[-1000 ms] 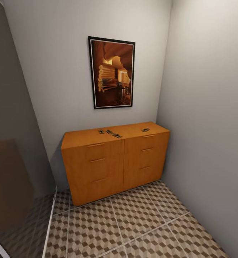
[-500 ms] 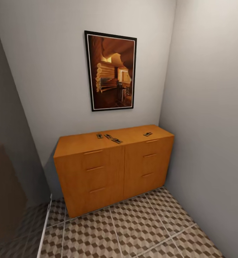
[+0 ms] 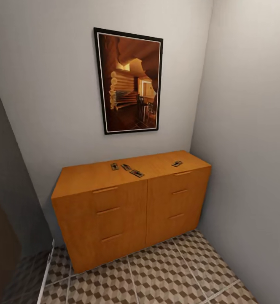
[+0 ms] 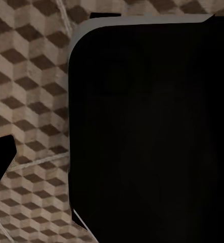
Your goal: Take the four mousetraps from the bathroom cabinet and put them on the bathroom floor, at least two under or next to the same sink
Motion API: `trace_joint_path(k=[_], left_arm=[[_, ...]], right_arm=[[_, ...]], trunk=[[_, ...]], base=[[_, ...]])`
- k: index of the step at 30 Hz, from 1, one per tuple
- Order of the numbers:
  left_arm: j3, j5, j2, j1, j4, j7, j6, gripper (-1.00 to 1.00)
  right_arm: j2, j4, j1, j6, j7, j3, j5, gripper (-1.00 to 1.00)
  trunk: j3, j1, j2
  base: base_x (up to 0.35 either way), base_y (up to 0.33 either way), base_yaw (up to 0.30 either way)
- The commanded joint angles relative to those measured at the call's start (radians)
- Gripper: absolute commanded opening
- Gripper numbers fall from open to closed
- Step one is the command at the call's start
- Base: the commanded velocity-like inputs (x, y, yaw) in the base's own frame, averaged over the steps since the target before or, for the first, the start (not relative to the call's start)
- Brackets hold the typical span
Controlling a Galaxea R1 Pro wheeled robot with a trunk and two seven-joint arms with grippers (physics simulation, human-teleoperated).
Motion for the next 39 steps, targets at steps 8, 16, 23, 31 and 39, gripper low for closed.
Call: trace_joint_path(k=[8, 16, 23, 31, 39], left_arm=[[0.002, 0.002, 0.000, 0.000, -0.001, 0.001, -0.004, 1.00], [0.003, 0.001, 0.000, 0.000, -0.001, 0.001, -0.009, 1.00], [0.004, -0.001, 0.000, 0.000, -0.002, 0.001, -0.011, 1.00], [0.004, -0.002, 0.000, 0.000, -0.002, 0.001, -0.012, 1.00], [0.004, -0.002, 0.000, 0.000, -0.002, 0.001, -0.012, 1.00]], right_arm=[[0.000, 0.000, 0.000, -0.003, -0.001, 0.000, 0.000, 1.00], [0.000, 0.000, 0.000, -0.003, -0.001, 0.000, 0.000, 1.00], [0.000, 0.000, 0.000, -0.003, -0.002, 0.000, 0.000, 1.00], [0.000, 0.000, 0.000, -0.003, -0.001, 0.001, -0.001, 1.00], [0.000, 0.000, 0.000, -0.003, -0.002, 0.003, 0.000, 1.00]], trunk=[[-0.001, 0.001, 0.000], [-0.001, 0.001, 0.000], [-0.001, 0.001, 0.000], [-0.001, 0.001, 0.000], [-0.001, 0.001, 0.000]], base=[[0.315, -0.080, 0.000], [0.275, -0.153, 0.088], [0.146, -0.098, 0.229], [0.035, -0.024, 0.122], [0.008, -0.012, 0.027]])
